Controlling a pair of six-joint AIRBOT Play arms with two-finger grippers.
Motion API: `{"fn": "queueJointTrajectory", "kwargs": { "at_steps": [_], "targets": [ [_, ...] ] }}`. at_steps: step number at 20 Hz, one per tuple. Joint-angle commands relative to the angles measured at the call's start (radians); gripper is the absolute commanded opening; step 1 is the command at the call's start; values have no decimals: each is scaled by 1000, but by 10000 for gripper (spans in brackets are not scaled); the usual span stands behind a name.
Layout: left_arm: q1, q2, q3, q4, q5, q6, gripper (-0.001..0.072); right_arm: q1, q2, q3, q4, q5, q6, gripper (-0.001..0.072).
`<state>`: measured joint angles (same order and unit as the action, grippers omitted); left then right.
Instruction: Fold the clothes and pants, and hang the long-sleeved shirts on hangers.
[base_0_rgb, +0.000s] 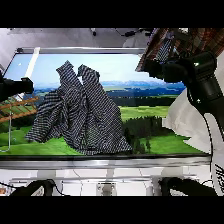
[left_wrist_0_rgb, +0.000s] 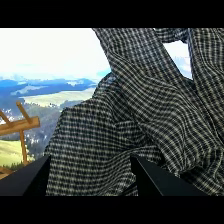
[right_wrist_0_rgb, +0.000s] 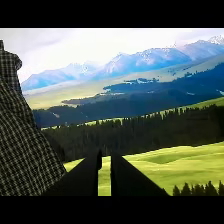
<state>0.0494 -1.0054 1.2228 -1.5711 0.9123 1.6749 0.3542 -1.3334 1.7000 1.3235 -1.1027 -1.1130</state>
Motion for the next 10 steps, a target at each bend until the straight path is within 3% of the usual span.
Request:
{"fn": "queueJointTrajectory", "kwargs": {
  "at_steps": [1,5,8,10],
  "targets": [
    [1,1,0,0,0,0,607,0,0,-1,7,3,0,113],
    [1,1,0,0,0,0,607,0,-1,-1,6,3,-13,113],
    [1,1,0,0,0,1,607,0,-2,-16,6,3,-111,112],
    [1,1,0,0,0,0,607,0,-2,-47,7,14,-121,112]
  ]
}}
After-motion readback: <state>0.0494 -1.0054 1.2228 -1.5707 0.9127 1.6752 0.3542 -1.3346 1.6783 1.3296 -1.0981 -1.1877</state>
